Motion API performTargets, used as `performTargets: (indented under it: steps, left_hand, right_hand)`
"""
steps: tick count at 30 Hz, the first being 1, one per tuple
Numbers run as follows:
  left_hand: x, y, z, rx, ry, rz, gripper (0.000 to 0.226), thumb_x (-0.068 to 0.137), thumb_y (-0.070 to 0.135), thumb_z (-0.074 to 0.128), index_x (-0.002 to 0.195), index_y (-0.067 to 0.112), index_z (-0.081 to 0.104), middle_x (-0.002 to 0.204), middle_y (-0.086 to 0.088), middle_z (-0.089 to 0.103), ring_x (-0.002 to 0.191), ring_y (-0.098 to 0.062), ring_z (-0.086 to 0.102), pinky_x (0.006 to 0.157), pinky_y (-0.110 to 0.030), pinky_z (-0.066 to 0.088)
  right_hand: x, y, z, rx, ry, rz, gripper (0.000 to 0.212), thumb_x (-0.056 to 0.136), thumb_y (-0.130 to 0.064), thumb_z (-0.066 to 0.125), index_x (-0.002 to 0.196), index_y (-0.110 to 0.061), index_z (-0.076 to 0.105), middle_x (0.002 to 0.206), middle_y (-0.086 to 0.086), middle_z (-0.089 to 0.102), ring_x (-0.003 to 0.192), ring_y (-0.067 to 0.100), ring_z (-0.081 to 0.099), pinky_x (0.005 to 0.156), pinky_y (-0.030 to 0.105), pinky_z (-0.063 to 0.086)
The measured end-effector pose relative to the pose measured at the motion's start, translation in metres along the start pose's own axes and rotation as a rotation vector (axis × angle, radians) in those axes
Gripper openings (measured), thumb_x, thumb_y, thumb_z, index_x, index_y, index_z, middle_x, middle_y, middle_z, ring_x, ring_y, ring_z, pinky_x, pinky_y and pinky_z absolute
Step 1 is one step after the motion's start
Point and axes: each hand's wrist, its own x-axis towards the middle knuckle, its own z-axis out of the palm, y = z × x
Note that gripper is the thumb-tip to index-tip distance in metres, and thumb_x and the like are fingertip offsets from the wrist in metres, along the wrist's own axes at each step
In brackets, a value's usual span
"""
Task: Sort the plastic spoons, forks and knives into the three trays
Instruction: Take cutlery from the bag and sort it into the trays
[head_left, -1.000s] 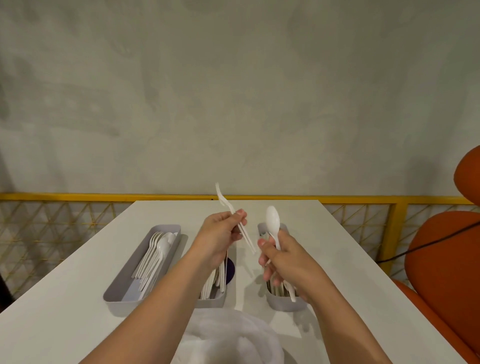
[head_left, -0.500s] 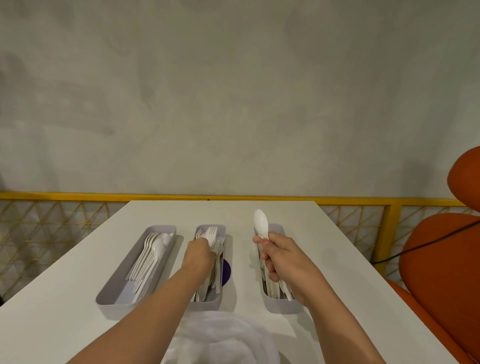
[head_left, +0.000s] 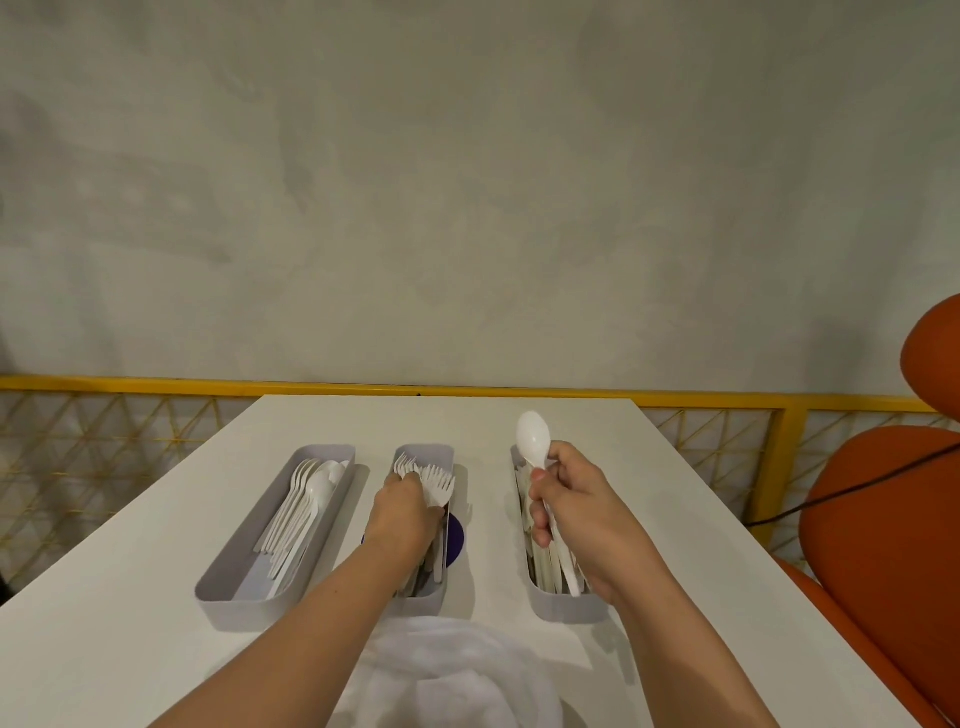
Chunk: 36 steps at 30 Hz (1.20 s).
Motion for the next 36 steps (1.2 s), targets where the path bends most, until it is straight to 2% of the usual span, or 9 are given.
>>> performTargets:
  steps: [4, 8, 13, 19, 22, 25, 29, 33, 36]
  left_hand:
    - [-0.008, 0.010, -0.006, -0.094, 0.061, 0.095, 0.041, 0.093, 0.024, 0.053, 0.131, 0.008, 0.047, 0.130, -0.011, 0.050, 0.114, -0.026, 0.053, 0.096, -0.032, 0.046]
    - [-0.029, 0.029, -0.017, -0.259, -0.004, 0.212, 0.035, 0.093, 0.026, 0.053, 0.124, 0.010, 0.055, 0.120, -0.007, 0.058, 0.105, -0.018, 0.057, 0.082, -0.019, 0.040]
    - [-0.061, 0.041, -0.031, -0.489, -0.275, 0.303, 0.025, 0.098, 0.025, 0.042, 0.098, 0.014, 0.065, 0.090, 0.003, 0.063, 0.076, -0.007, 0.055, 0.062, -0.013, 0.040]
    - [-0.081, 0.035, -0.046, -0.676, -0.475, 0.245, 0.023, 0.098, 0.022, 0.040, 0.095, 0.012, 0.060, 0.087, 0.000, 0.063, 0.075, -0.009, 0.056, 0.068, -0.020, 0.045]
    - [-0.085, 0.024, -0.052, -0.665, -0.451, 0.236, 0.012, 0.096, 0.019, 0.048, 0.088, 0.014, 0.057, 0.079, 0.004, 0.063, 0.066, -0.004, 0.056, 0.060, -0.014, 0.045]
    - [-0.082, 0.011, -0.062, -0.689, -0.398, 0.200, 0.017, 0.095, 0.013, 0.050, 0.080, 0.015, 0.059, 0.074, 0.002, 0.063, 0.063, -0.010, 0.056, 0.058, -0.018, 0.046]
    - [-0.069, -0.017, -0.072, -0.683, -0.256, 0.105, 0.019, 0.095, 0.015, 0.050, 0.080, 0.016, 0.062, 0.075, -0.003, 0.059, 0.066, -0.015, 0.052, 0.062, -0.021, 0.044]
    - [-0.045, -0.059, -0.079, -0.793, -0.065, -0.092, 0.026, 0.097, 0.006, 0.041, 0.085, 0.006, 0.064, 0.069, -0.004, 0.050, 0.057, -0.013, 0.044, 0.055, -0.019, 0.042]
    - [-0.019, -0.096, -0.077, -0.717, 0.076, -0.231, 0.031, 0.096, 0.003, 0.037, 0.072, 0.003, 0.057, 0.066, -0.009, 0.048, 0.058, -0.022, 0.043, 0.061, -0.030, 0.040]
  right_hand:
    - [0.001, 0.001, 0.001, -0.012, 0.026, -0.017, 0.011, 0.097, -0.010, 0.042, 0.097, -0.013, 0.053, 0.075, 0.003, 0.051, 0.064, 0.012, 0.046, 0.059, 0.023, 0.041]
    - [0.001, 0.003, 0.003, -0.043, 0.044, -0.049, 0.009, 0.094, -0.010, 0.049, 0.096, -0.008, 0.057, 0.078, 0.003, 0.057, 0.072, 0.013, 0.047, 0.063, 0.021, 0.036]
    - [0.003, 0.005, 0.009, -0.062, 0.044, -0.070, 0.013, 0.092, -0.008, 0.052, 0.097, 0.003, 0.055, 0.081, 0.015, 0.062, 0.073, 0.018, 0.054, 0.067, 0.025, 0.041]
    - [0.005, 0.004, 0.021, -0.041, 0.121, -0.108, 0.010, 0.088, -0.006, 0.059, 0.087, 0.003, 0.055, 0.069, 0.004, 0.051, 0.053, 0.013, 0.051, 0.047, 0.016, 0.044]
    - [0.008, -0.001, 0.034, -0.030, 0.124, -0.102, 0.013, 0.086, -0.004, 0.062, 0.078, -0.002, 0.052, 0.061, 0.004, 0.050, 0.045, 0.014, 0.051, 0.049, 0.027, 0.048]
    - [0.012, -0.007, 0.048, -0.018, 0.099, -0.115, 0.013, 0.087, -0.006, 0.062, 0.077, -0.007, 0.053, 0.064, 0.004, 0.053, 0.061, 0.024, 0.055, 0.059, 0.035, 0.048]
    - [0.007, -0.012, 0.059, -0.051, -0.022, -0.080, 0.011, 0.092, -0.015, 0.056, 0.098, -0.025, 0.055, 0.081, -0.001, 0.054, 0.075, 0.014, 0.057, 0.059, 0.021, 0.044]
    - [-0.001, -0.011, 0.061, -0.104, -0.082, -0.081, 0.015, 0.093, -0.018, 0.055, 0.105, -0.027, 0.054, 0.086, 0.002, 0.055, 0.079, 0.016, 0.057, 0.062, 0.022, 0.046]
    - [-0.006, -0.008, 0.065, -0.126, -0.125, -0.076, 0.013, 0.092, -0.019, 0.056, 0.103, -0.026, 0.056, 0.086, 0.002, 0.054, 0.080, 0.016, 0.055, 0.064, 0.024, 0.045]
